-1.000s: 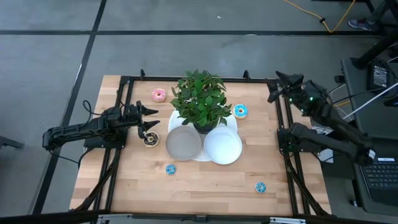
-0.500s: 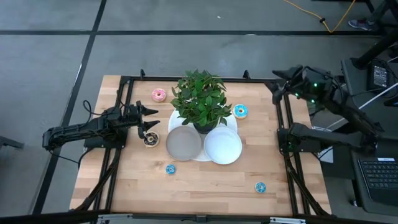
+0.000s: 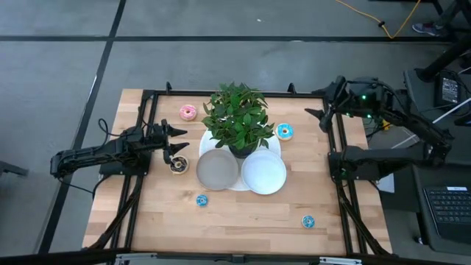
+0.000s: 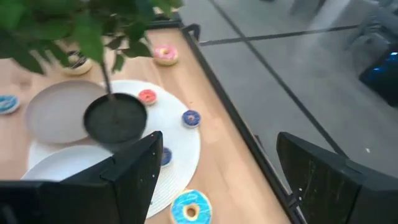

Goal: Pick & Place donuts
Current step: Put the right small light blue donut on the white plate

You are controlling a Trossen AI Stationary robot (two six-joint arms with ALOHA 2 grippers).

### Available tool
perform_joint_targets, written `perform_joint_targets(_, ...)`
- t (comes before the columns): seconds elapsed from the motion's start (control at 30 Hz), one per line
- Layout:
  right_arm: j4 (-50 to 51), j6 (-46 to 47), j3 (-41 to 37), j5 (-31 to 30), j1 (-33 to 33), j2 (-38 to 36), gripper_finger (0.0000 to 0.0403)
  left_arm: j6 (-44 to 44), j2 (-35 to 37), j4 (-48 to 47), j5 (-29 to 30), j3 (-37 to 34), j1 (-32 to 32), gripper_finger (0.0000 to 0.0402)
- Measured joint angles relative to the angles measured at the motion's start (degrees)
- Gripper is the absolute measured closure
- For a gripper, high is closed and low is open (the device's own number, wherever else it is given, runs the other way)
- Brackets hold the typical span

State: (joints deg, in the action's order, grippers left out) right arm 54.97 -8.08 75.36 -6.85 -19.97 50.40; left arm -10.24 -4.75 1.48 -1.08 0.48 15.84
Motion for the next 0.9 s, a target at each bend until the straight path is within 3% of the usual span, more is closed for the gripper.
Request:
perform_joint_targets(0.4,8.41,-5.27,7.19,4.04,9.0,2.55,0.0089,0.0,0.0,0.0,0.01,0.0,0.01,0.0142)
perform_joint_targets(0.9,11.84,-3.89,8.37,5.99,25.14,4.02,0.0089,0.0,0.0,0.0,0.0,-0.01,0.0,0.0142)
